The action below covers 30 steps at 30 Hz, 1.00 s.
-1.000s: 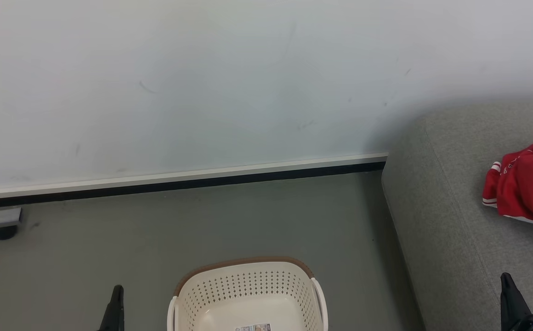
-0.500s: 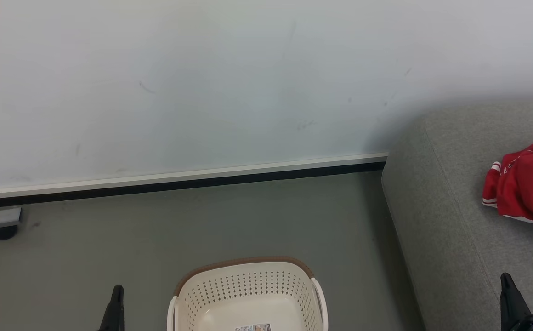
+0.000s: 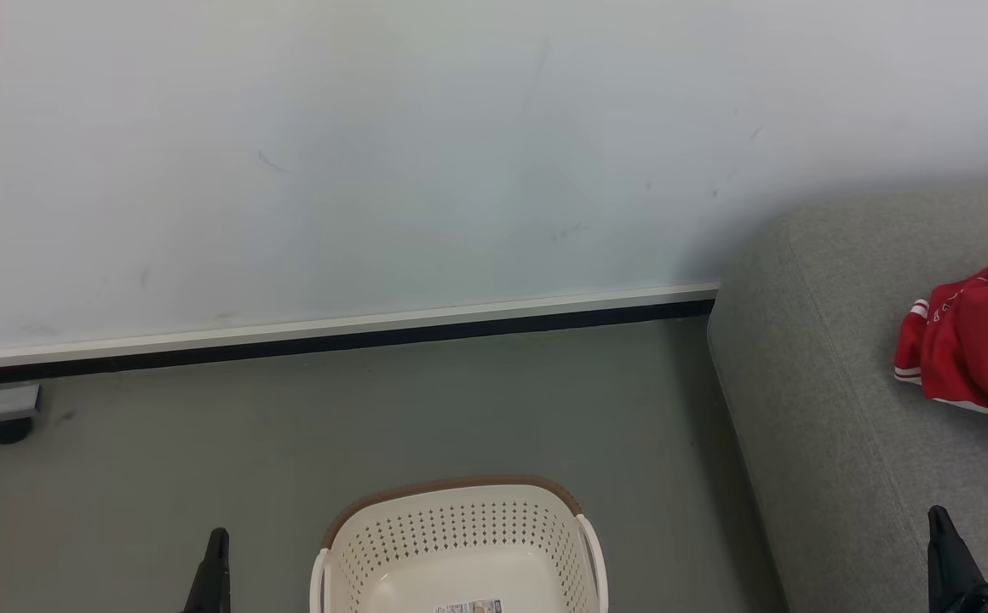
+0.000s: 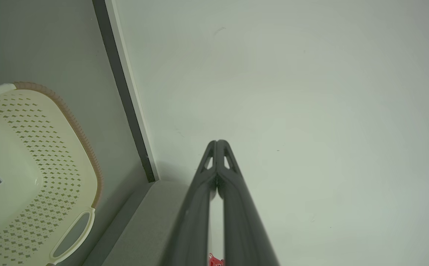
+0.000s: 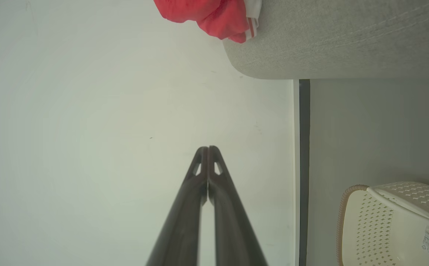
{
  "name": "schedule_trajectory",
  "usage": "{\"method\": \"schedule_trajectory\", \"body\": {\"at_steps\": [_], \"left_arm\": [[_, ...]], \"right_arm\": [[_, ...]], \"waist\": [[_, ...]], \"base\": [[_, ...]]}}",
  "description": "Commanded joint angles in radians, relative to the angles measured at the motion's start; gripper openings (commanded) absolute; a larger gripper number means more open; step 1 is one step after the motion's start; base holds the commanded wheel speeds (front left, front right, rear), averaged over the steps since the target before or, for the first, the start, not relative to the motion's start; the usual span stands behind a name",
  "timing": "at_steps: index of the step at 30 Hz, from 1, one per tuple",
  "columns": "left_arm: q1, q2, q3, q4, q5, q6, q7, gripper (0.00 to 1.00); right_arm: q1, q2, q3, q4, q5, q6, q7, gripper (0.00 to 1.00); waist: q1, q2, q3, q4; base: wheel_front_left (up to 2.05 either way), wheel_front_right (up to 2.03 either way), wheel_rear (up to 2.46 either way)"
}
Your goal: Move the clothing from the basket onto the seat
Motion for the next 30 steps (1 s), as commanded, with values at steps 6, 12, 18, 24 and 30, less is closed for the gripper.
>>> {"method": "schedule_trajectory", "body": {"at_steps": [6, 12, 18, 24, 30], "left_arm": [[0.000, 0.001, 0.002, 0.004, 0.002, -0.002, 0.003, 0.00], [0.000, 0.001, 0.003, 0.004, 0.002, -0.002, 0.003, 0.00], [0.000, 0.001, 0.002, 0.004, 0.002, -0.002, 0.003, 0.00], [0.000, 0.001, 0.003, 0.004, 0.002, -0.002, 0.003, 0.00], [0.000, 0.001, 0.003, 0.004, 0.002, -0.002, 0.003, 0.00]], "right_arm": [[-0.010, 0.003, -0.003, 0.001, -0.003, 0.000, 0.005, 0.00], [-0.010, 0.004, -0.004, 0.002, -0.004, 0.000, 0.006, 0.00], [-0.010, 0.004, -0.004, 0.001, -0.005, 0.000, 0.007, 0.00], [-0.011, 0.005, -0.005, 0.002, -0.006, 0.000, 0.008, 0.00], [-0.011, 0.006, -0.006, 0.001, -0.007, 0.000, 0.007, 0.00]], "waist": [[0.0000, 0.0000, 0.000, 0.000], [0.0000, 0.0000, 0.000, 0.000], [0.0000, 0.0000, 0.000, 0.000], [0.0000, 0.0000, 0.000, 0.000], [0.0000, 0.0000, 0.000, 0.000]], "base": [[0.00, 0.00, 0.00], [0.00, 0.00, 0.00], [0.00, 0.00, 0.00], [0.00, 0.00, 0.00], [0.00, 0.00, 0.00]]}}
